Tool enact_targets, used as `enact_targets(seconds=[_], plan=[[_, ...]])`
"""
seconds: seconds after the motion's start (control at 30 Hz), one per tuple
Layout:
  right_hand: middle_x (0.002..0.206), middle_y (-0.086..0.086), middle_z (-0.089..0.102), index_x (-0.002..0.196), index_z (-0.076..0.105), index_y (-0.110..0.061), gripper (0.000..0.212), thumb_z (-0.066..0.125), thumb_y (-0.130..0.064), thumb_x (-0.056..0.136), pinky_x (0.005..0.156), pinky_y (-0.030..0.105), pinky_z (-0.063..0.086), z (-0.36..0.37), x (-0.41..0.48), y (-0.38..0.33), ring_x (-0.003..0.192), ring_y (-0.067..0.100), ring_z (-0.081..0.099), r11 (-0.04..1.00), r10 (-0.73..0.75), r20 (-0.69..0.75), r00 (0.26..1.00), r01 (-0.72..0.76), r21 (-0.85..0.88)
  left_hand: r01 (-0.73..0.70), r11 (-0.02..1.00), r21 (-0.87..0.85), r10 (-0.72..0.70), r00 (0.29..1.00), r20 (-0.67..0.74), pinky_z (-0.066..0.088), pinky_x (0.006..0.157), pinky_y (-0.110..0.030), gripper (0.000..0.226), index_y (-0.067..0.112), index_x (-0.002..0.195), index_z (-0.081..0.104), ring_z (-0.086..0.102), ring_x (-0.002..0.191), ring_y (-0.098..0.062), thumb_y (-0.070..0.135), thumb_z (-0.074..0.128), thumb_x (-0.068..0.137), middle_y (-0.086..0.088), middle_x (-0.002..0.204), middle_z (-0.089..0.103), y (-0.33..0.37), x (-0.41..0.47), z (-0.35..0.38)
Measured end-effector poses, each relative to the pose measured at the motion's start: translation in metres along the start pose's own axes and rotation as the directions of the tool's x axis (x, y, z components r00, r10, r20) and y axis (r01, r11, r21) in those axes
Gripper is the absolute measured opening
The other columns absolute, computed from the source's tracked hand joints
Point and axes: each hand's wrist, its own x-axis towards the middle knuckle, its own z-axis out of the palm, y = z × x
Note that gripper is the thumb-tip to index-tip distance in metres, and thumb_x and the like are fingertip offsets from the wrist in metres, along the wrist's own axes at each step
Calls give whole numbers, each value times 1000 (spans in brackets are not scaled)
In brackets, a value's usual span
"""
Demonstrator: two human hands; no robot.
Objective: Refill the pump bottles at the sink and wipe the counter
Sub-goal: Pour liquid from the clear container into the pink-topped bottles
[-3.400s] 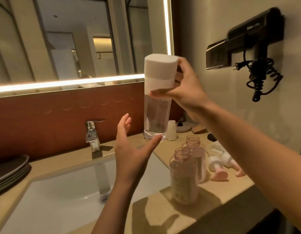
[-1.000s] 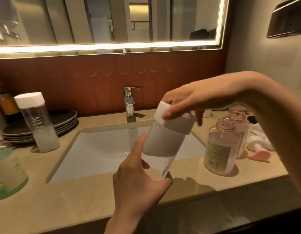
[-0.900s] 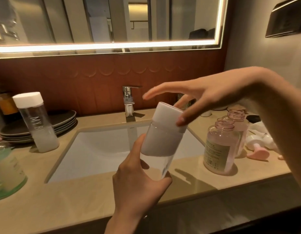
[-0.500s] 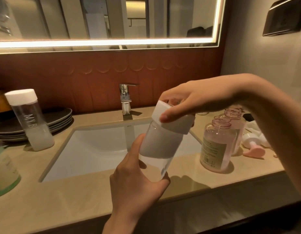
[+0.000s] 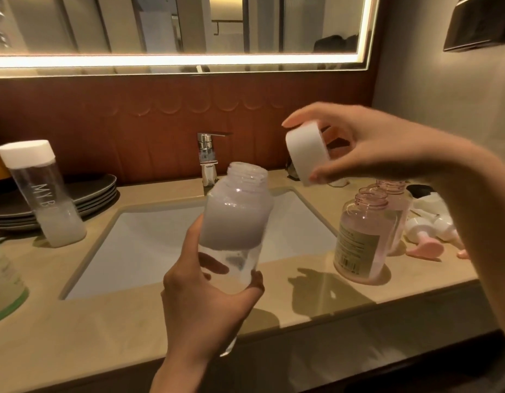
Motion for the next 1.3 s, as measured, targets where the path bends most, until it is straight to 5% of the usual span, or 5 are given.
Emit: enact_targets(seconds=[0.3,0.8,0.93,1.03,1.3], plan=[[109,-13,49,128,34,-32,64,73,-36,77,61,17,52,69,-22,7,88,6,54,974,192,194,962,-163,-159,14,1000,-4,-14,1000,-26,53,69,-34,92,20,131,45,59,78,-6,25,86,49,26,88,50,1,2,-8],[159,0,2,151,-4,-23,75,36,-53,94,113,38,21,150,-49,38,140,24,14,911,247,327,912,-104,-399,-29,999,23,29,1000,9,52,64,-28,94,24,133,43,60,76,-8,43,73,46,31,88,47,8,5,6],[158,-10,-6,150,-4,-35,71,27,-61,92,116,34,10,156,-67,44,144,13,0,926,171,141,975,-110,-360,-60,997,47,58,997,42,48,62,-21,95,22,134,43,60,75,-9,43,73,47,28,90,49,11,8,10],[149,-10,35,143,36,-31,54,16,-50,96,110,26,22,162,-82,51,136,11,26,958,-3,-176,984,-48,-282,-67,996,56,63,996,61,46,61,-20,92,25,132,42,61,75,-11,44,74,48,25,92,52,13,12,15],[91,-3,70,80,75,-13,24,57,-24,90,81,26,46,149,-107,83,95,16,57,989,-126,-750,649,145,-40,-125,992,35,121,987,102,43,61,-18,94,22,132,44,62,76,-13,41,85,49,5,93,61,18,28,26]])
